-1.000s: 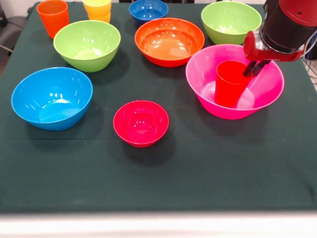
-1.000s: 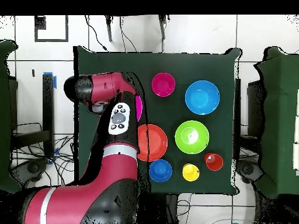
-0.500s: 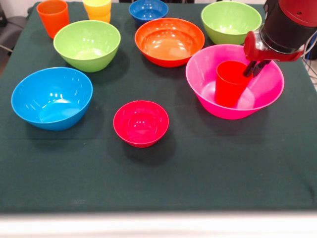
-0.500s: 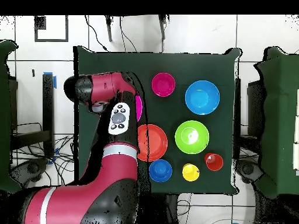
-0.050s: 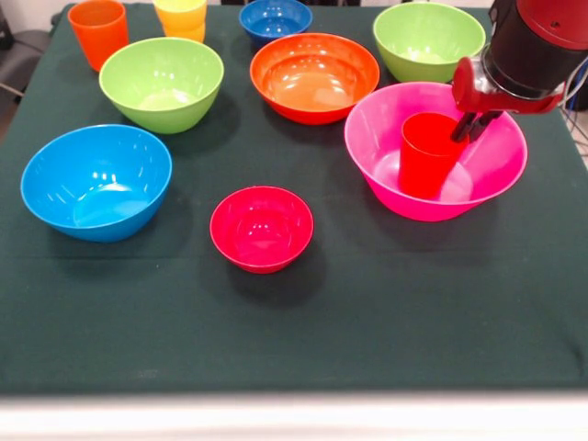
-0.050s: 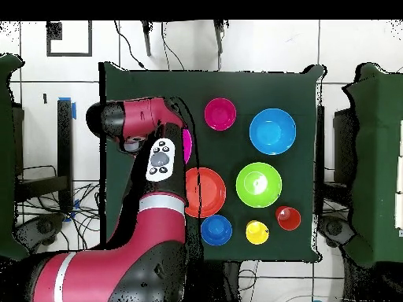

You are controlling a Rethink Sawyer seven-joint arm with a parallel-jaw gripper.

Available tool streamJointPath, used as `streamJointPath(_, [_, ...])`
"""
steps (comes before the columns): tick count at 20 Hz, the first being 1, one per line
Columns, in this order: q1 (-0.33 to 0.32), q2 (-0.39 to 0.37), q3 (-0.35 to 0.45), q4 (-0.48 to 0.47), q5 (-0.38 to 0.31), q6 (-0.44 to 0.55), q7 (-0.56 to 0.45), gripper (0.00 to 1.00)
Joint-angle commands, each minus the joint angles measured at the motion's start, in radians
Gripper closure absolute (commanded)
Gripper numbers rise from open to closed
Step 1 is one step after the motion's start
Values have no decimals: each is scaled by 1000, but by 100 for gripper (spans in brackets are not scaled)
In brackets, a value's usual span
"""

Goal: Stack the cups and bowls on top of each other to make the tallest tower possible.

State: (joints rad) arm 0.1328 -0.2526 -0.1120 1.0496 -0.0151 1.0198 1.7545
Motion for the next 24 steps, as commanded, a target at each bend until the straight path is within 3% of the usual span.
streamJointPath(1, [8, 62, 73, -4, 22, 124, 128, 100])
streamJointPath(18, [14, 91, 76, -17, 19, 86, 140, 100])
streamJointPath(19, [13, 92, 77, -16, 21, 78, 139, 0])
streamJointPath(24, [12, 96, 80, -18, 34, 53, 151, 0])
